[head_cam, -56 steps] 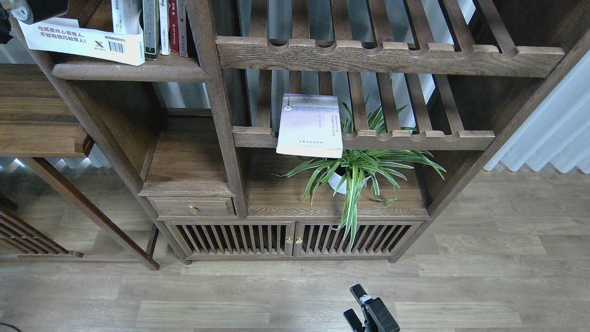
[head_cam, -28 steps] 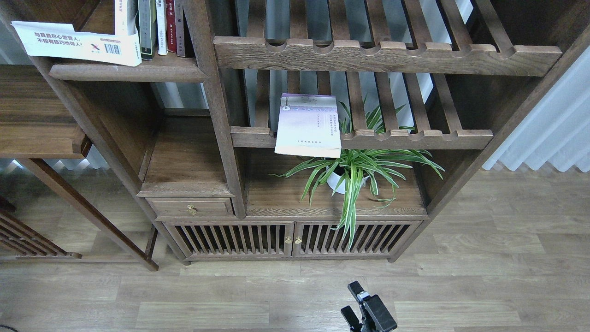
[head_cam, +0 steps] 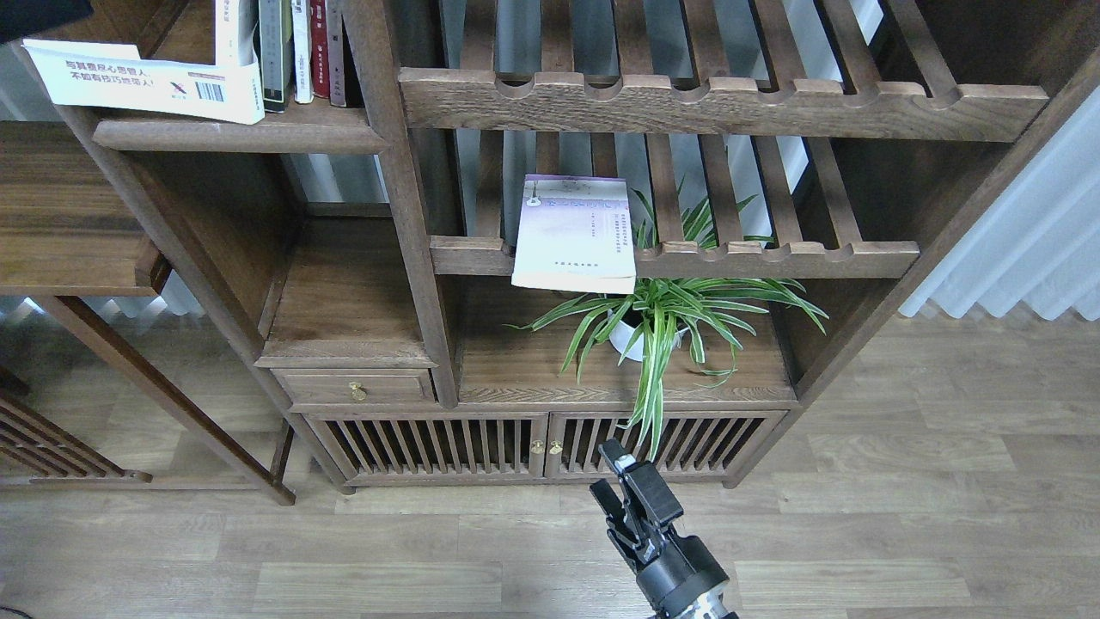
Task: Organize books on shelf
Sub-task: 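Raise the right gripper toward the small white book on the middle shelf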
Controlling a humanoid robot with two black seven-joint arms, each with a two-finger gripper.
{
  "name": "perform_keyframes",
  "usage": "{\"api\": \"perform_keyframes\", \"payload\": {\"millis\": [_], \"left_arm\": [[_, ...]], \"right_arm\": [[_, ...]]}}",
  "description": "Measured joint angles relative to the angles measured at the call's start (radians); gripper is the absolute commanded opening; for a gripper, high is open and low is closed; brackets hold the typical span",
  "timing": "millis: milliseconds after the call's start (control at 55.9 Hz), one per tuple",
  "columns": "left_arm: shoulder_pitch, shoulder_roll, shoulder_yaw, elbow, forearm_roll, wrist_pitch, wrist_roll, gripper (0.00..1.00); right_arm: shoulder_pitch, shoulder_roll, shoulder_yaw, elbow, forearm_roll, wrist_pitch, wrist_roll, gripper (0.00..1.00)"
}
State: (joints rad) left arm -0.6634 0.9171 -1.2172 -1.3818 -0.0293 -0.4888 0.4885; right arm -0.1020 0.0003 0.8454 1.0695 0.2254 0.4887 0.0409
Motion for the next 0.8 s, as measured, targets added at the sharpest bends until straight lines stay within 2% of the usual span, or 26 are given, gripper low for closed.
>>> {"api": "perform_keyframes", "payload": {"millis": [36,232,375,465,608,804], "left_arm": [[0.07,-0.044,-0.002,0.0,0.005,0.0,0.0,1.0],[0.245,-0.149,-0.014,0.0,0.045,0.0,0.0,1.0],[0.374,-0.171,-0.045,0.006,0.055,0.0,0.0,1.0],[0.465,-0.187,-0.074,0.009,0.058,0.0,0.0,1.0],[0.58,-0.208,-0.167,0.047,0.062,0.0,0.0,1.0],[0.76,-0.235,-0.312,0.13,0.063,0.0,0.0,1.0]], "right_arm": [[0.048,0.0,-0.012,-0.033,0.001,0.0,0.001,0.99],[0.137,0.0,-0.028,-0.076,0.004,0.0,0.001,0.99],[0.196,0.0,-0.03,-0.078,0.016,0.0,0.009,0.99],[0.224,0.0,-0.024,-0.074,0.021,0.0,0.032,0.99],[0.249,0.0,-0.021,-0.059,0.023,0.0,0.076,0.99],[0.323,0.0,-0.033,-0.056,0.021,0.0,0.084,0.99]]}}
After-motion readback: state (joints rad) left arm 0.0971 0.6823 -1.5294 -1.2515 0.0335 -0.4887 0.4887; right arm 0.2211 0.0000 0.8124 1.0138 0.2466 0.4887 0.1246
